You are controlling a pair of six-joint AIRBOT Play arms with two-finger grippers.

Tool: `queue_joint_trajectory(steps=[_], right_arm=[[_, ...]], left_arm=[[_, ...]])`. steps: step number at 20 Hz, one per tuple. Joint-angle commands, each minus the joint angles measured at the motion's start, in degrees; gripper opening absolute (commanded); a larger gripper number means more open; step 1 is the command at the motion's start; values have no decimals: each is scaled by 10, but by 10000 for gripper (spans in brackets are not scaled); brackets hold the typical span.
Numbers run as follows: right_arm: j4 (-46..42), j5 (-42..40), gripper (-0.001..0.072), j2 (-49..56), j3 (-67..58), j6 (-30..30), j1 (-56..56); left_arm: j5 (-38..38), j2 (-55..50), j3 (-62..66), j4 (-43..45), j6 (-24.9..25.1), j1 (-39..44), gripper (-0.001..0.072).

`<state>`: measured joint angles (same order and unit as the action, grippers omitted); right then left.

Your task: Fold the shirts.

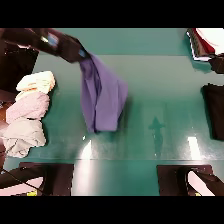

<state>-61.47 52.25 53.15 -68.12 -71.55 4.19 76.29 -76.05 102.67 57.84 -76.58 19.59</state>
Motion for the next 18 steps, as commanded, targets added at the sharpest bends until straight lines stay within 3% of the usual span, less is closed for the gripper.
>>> queue_joint_trajectory(steps=[1, 2, 3, 4, 5, 6, 9, 15, 18], right_arm=[[3, 10, 20, -5, 0, 0, 0], [5, 16, 21, -5, 0, 0, 0], [5, 21, 27, -5, 0, 0, 0], [5, 25, 94, -5, 0, 0, 0], [4, 28, 261, -5, 0, 0, 0], [4, 29, 319, -5, 0, 0, 0], [4, 35, 318, -5, 0, 0, 0], [5, 87, 319, 16, 0, 0, 0], [5, 129, 345, 46, 0, 0, -1]], left_arm=[[-94, -26, -75, -12, 1, 39, 464], [-109, -40, -75, -7, -2, 35, 619], [-110, -48, -75, -6, -10, 21, 618], [-97, -48, -74, -6, -19, 2, 619], [-66, -45, -72, -6, -26, -26, 618], [-24, -40, -72, -5, -26, -55, 618], [75, -20, -120, 38, -34, -107, 618], [-35, 75, -468, 47, -40, -103, 620], [-92, 74, -563, 29, -21, -103, 620]])
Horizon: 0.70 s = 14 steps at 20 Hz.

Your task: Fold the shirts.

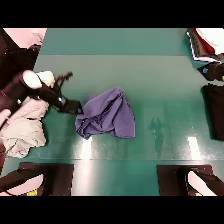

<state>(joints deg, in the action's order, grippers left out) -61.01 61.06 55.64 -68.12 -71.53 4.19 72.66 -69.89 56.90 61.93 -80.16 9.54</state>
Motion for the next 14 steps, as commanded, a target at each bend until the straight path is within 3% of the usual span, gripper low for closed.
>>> queue_joint_trajectory(steps=[1, 4, 5, 6, 10, 12, 14], right_arm=[[1, 52, 345, 30, 0, 0, -2], [30, 91, 345, 58, 0, 0, -2], [47, 111, 345, 72, 0, 0, -8], [54, 128, 345, 86, 1, 0, -21], [60, 132, 364, 137, 52, 1, -122], [61, 108, 602, 167, 93, 2, -187], [61, 71, 603, 207, 120, 2, -250]], left_arm=[[-77, 12, -120, -35, 25, -2, 620], [-104, 12, -132, -67, 47, -2, 594], [-109, 12, -131, -65, 48, -2, 339], [-113, 12, -125, -63, 48, -2, 34], [-94, 12, -59, -61, 48, -2, 28], [-79, 12, -22, -61, 48, -2, 28], [-70, 12, 0, -62, 48, -2, 28]])
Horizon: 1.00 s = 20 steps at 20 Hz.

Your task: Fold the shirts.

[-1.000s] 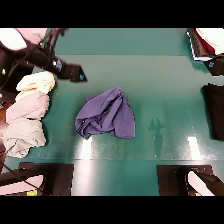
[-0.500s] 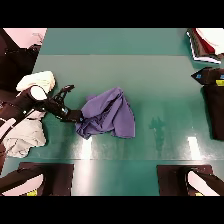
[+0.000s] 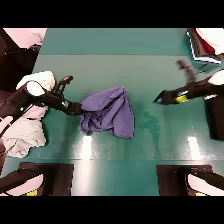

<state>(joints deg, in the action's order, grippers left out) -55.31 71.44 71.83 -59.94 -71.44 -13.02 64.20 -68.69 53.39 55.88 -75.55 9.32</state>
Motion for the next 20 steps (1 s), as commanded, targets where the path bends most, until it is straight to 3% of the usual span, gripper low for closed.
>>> queue_joint_trajectory(steps=[1, 7, 8, 11, 13, 15, 20], right_arm=[[4, -53, 603, 63, 43, 1, -104], [34, -89, 589, 160, -5, 1, -181], [33, -89, 519, 171, -16, 1, -185], [33, -89, 141, 184, -35, 1, -186], [30, -85, 39, 175, -42, 1, -182], [-5, -73, 19, 138, -59, 1, -165], [-230, 10, 17, -25, -192, -66, -64]], left_arm=[[17, 0, 40, -2, 1, 0, 28], [24, 0, 40, -2, 1, 0, 28], [24, 0, 40, -2, 1, 0, 28], [25, 0, 40, -2, 1, 0, 28], [23, 1, 41, -1, -8, 0, 28], [38, 1, 71, 18, -13, 0, 27], [161, 1, 322, 75, -21, 0, 27]])
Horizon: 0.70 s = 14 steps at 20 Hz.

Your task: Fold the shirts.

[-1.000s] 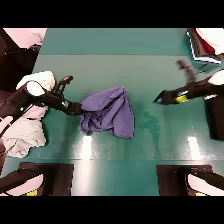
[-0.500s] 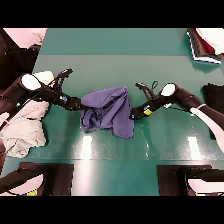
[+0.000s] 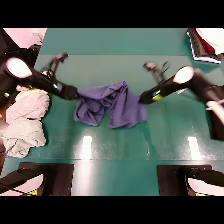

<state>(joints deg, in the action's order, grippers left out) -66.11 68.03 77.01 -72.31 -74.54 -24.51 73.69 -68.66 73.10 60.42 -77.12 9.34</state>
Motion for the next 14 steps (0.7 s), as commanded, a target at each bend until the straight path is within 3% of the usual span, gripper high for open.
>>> queue_joint_trajectory(steps=[1, 7, 14], right_arm=[[-126, 56, 16, -101, -102, -35, 77], [-125, 90, 16, -202, -250, -34, 187], [-125, 150, 16, -245, -336, -34, 233]], left_arm=[[81, 0, 185, 29, -5, 0, 27], [144, 3, 481, -10, -11, 0, 28], [133, 107, 485, -65, -25, 0, 28]])
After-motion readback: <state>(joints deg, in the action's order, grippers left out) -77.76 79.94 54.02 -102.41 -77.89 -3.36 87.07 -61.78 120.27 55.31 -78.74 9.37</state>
